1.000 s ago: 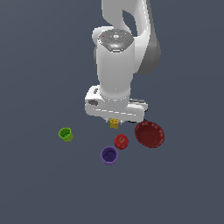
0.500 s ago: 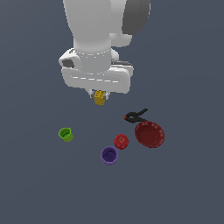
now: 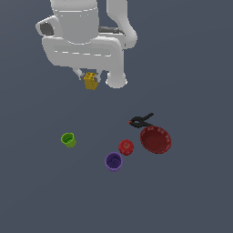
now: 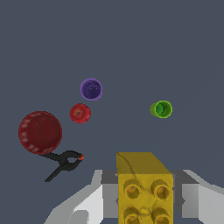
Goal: Pick up a designated object from a clutter of objects.
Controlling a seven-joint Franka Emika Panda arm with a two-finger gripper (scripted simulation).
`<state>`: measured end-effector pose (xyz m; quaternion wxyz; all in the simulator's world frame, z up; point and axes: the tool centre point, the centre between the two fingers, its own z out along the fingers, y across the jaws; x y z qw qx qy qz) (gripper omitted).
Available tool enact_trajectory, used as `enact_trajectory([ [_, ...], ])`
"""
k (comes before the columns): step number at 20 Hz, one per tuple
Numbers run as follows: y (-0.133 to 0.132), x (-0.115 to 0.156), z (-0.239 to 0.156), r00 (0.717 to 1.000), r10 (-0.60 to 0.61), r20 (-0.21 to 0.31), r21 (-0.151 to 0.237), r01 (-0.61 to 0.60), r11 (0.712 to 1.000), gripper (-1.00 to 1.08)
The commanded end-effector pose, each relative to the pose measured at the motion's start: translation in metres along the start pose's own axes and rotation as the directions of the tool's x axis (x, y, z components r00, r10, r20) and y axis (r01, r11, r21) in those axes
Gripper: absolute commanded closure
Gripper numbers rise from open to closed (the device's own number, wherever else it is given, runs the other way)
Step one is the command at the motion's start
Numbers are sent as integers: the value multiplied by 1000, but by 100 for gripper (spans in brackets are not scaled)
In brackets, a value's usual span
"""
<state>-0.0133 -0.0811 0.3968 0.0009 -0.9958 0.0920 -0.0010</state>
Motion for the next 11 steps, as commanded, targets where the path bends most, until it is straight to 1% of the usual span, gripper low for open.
enact_trajectory([
  [1,6,-3,-10,1000,-1,2,-1,1,1000,108],
  [5,10,-4,-17,1000,-1,2,-2,1,1000,108],
  [11,9,-2,-15,1000,-1,2,-2,1,1000,108],
])
